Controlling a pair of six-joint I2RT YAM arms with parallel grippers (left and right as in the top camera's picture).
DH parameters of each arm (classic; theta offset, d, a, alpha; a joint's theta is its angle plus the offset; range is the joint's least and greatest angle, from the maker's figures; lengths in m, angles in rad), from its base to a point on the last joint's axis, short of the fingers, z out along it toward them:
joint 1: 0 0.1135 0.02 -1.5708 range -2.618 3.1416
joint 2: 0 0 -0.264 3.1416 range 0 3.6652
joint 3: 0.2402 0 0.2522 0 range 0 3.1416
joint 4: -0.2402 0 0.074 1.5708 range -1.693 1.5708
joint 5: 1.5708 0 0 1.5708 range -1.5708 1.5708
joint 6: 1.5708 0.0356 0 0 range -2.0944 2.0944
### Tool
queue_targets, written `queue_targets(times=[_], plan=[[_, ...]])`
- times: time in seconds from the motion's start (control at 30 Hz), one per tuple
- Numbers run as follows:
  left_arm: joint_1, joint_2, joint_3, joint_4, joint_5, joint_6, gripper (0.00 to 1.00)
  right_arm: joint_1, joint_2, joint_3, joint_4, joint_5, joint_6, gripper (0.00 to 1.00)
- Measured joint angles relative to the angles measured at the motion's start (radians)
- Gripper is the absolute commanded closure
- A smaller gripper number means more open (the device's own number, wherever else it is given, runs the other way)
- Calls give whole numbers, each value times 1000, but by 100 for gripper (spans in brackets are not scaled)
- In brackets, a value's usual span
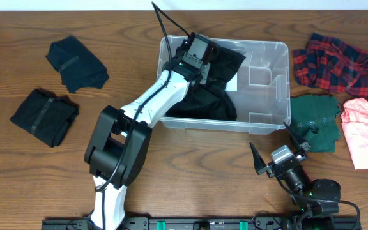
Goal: Pack container
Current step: 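Press the black bundle down inside the container with the left gripper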
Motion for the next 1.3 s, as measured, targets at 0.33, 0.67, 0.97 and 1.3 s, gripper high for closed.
queue_targets(times=[0.33, 0.67, 0.97, 1.3], plan=[[1, 8, 0, -5, -10, 3, 94, 0, 0, 0, 0, 0, 0, 1], [11, 90, 1, 8, -32, 6, 94, 0, 0, 0, 0, 0, 0, 1], [11, 72, 8, -7, -31, 6, 94, 0, 0, 0, 0, 0, 0, 1], [17, -127, 9, -106, -32, -21, 93, 0, 0, 0, 0, 0, 0, 1]])
